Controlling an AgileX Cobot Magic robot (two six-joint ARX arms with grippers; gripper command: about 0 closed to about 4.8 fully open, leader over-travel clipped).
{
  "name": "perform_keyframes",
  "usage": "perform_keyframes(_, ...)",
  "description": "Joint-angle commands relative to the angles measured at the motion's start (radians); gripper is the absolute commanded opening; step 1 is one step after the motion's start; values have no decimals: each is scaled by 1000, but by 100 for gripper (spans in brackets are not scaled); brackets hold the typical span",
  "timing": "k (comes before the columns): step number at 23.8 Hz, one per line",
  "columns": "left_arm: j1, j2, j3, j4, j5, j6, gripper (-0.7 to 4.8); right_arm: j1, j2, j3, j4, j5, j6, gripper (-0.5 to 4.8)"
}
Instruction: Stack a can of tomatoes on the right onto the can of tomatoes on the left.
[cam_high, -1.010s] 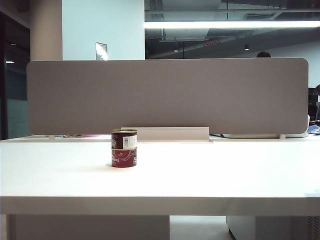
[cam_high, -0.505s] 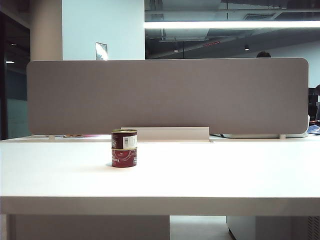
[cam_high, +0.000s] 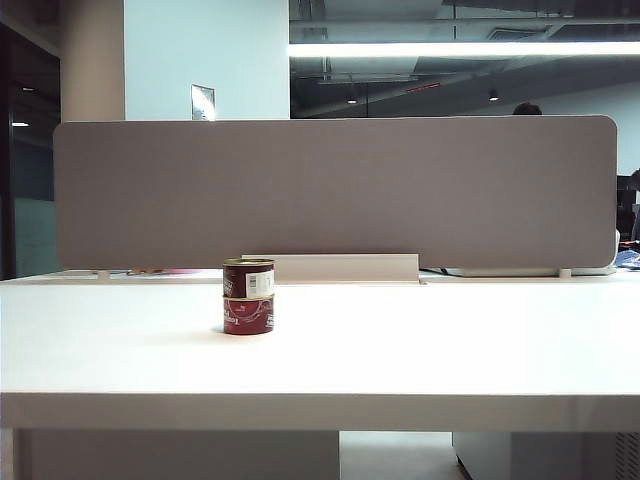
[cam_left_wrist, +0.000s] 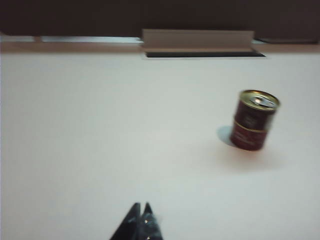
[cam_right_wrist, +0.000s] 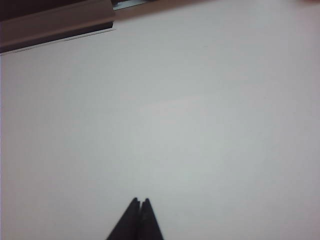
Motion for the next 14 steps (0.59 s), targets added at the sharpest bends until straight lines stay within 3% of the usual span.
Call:
perform_keyframes(1, 1, 1, 3, 39, -72, 1, -6, 0, -48, -5, -28, 3, 0, -1)
perform_keyframes(14, 1, 1, 3, 69, -89, 1, -6, 1, -122, -8, -98, -1, -4, -1)
